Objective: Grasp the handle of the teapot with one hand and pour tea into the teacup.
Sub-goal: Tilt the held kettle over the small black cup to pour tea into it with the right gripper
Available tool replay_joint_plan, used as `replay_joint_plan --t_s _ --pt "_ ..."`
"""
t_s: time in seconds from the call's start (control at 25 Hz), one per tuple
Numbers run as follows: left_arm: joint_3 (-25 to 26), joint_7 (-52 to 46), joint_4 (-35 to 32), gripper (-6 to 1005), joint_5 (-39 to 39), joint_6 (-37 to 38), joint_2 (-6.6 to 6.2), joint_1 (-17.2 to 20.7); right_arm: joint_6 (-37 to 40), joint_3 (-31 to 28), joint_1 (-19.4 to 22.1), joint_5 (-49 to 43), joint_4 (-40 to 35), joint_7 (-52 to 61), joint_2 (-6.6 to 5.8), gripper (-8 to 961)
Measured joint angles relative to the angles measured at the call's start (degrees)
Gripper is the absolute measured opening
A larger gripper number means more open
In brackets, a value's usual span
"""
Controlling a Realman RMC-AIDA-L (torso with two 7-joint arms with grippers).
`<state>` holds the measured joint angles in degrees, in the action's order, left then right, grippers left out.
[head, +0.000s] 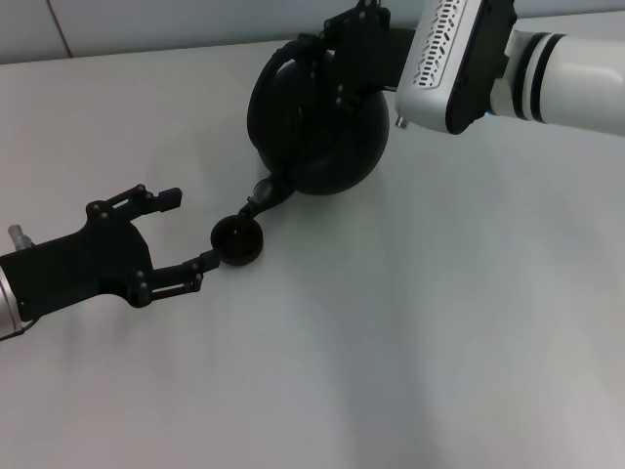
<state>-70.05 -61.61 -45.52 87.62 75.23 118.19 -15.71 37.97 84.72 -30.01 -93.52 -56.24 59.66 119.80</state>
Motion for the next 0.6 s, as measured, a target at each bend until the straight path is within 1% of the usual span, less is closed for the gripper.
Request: replay_joint_plan --t_s 0.6 --pt "0.0 1.1 0.0 861 0.0 0.0 -0.16 0.2 -0.5 2.2 0.3 1.7 -0.9 0.0 0.09 93"
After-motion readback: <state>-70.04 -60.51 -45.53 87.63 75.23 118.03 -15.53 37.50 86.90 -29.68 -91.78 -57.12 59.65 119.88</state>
